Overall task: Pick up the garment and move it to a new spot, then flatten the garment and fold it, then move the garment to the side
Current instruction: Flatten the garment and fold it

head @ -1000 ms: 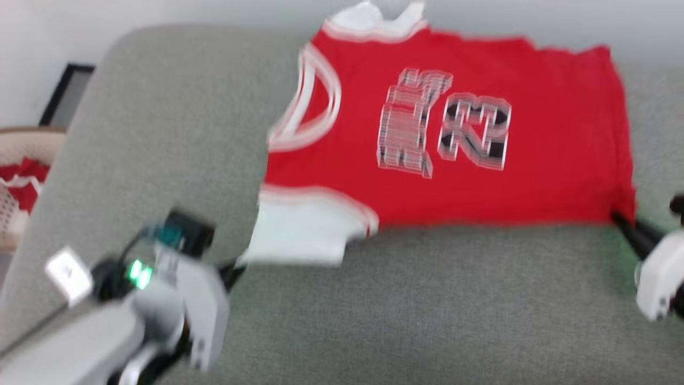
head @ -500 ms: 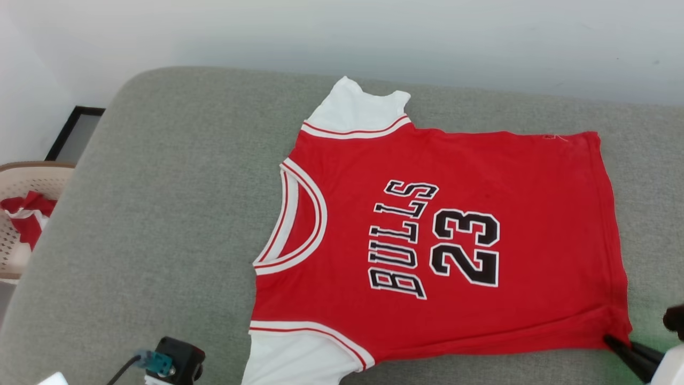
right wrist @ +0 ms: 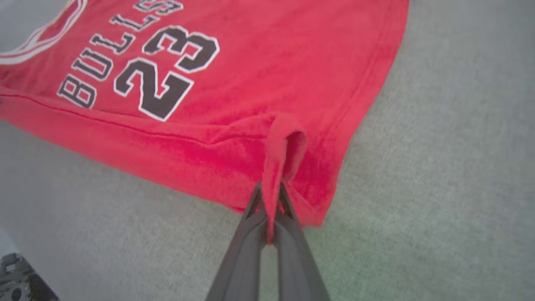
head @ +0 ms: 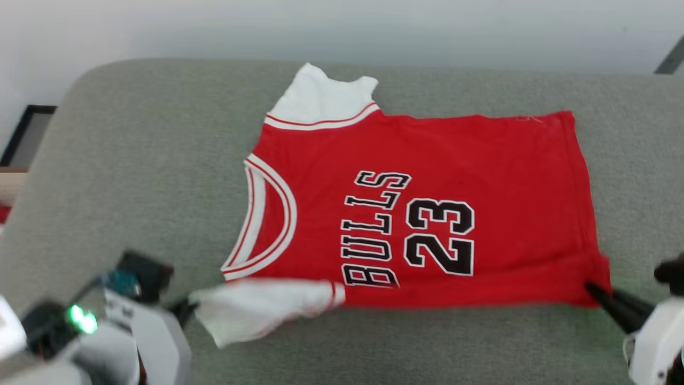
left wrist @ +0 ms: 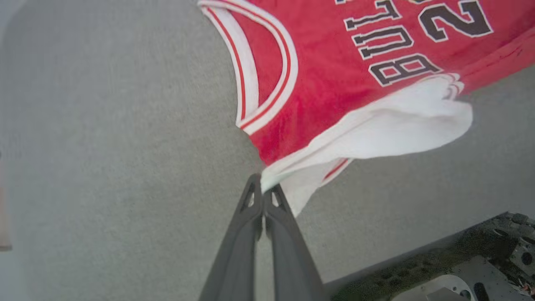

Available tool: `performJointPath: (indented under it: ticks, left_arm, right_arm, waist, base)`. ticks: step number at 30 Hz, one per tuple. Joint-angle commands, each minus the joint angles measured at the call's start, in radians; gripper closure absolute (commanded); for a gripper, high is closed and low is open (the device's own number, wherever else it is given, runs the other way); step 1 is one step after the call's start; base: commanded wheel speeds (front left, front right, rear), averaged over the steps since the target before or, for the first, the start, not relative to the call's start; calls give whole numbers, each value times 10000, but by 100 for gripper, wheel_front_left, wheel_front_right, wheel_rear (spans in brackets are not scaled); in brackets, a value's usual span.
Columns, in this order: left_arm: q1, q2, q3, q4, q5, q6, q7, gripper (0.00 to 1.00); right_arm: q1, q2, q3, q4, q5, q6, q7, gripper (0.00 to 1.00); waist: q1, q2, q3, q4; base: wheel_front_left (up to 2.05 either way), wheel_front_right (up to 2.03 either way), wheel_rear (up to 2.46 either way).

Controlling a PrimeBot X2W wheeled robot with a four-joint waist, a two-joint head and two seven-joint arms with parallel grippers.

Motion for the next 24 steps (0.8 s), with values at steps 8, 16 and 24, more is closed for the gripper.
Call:
performJointPath:
  ticks: [8, 16, 24]
  left_arm:
    - [-2150, -759, 385, 1636, 752, -1503, 628, 100]
    - [-3537, -2256, 133, 4411, 958, -3062, 970, 100]
    - [-3852, -3476, -129, 6759, 454, -4011, 1236, 100]
  right_arm:
    - [-1288, 968, -699, 192, -907, -11, 794, 100]
    - [-2610, 1864, -501, 1584, -1342, -11, 1349, 100]
    - [-3460, 2320, 106, 2739, -1169, -11, 1704, 100]
  waist:
    - [0, -1, 716, -481]
    - [0, -1, 1140, -690]
    - [0, -1, 1378, -752]
  base:
    - [0, 0, 0]
    - [0, 0, 0]
    - [0, 0, 0]
